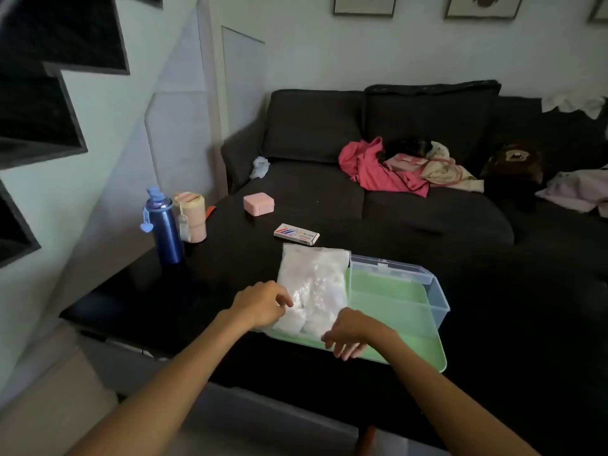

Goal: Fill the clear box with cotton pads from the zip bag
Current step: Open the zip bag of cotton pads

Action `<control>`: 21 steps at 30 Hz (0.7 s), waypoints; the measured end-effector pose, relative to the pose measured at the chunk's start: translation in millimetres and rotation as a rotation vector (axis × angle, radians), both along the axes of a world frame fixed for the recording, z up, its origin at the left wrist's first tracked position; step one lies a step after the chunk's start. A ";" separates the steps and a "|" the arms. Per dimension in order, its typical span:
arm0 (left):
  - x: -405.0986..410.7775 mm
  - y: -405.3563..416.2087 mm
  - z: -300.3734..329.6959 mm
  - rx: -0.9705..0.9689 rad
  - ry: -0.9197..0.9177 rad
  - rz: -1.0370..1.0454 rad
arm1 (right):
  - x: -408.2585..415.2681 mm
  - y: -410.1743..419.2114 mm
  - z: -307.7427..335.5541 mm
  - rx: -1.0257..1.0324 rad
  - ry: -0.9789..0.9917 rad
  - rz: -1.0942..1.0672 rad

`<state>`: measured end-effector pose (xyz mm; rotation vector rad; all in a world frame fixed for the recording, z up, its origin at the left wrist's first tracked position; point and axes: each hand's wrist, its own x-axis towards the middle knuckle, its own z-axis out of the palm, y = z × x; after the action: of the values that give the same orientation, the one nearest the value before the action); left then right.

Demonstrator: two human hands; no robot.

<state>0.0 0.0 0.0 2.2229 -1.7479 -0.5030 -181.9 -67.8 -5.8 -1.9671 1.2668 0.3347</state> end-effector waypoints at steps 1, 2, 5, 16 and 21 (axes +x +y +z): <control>0.0 2.4 0.2 0.046 0.005 -0.014 | -0.3 3.1 0.7 0.101 0.047 -0.034; 1.2 2.5 -0.7 0.066 0.007 -0.029 | -1.2 5.2 1.6 0.176 0.073 -0.082; 0.3 -0.2 -12.3 0.105 -0.031 -0.129 | -8.4 7.0 -9.7 0.321 -0.110 -0.341; -5.1 5.3 -48.7 -0.248 0.036 0.107 | 33.5 24.1 -44.6 0.416 -1.071 -0.981; 7.0 5.2 -50.2 -0.355 0.143 0.197 | 51.7 14.9 -41.2 0.142 -1.097 -0.869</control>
<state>7.0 5.2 -50.2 2.0237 -1.4034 -0.2739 -130.1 -52.8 -47.0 -0.9809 1.1082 -0.9291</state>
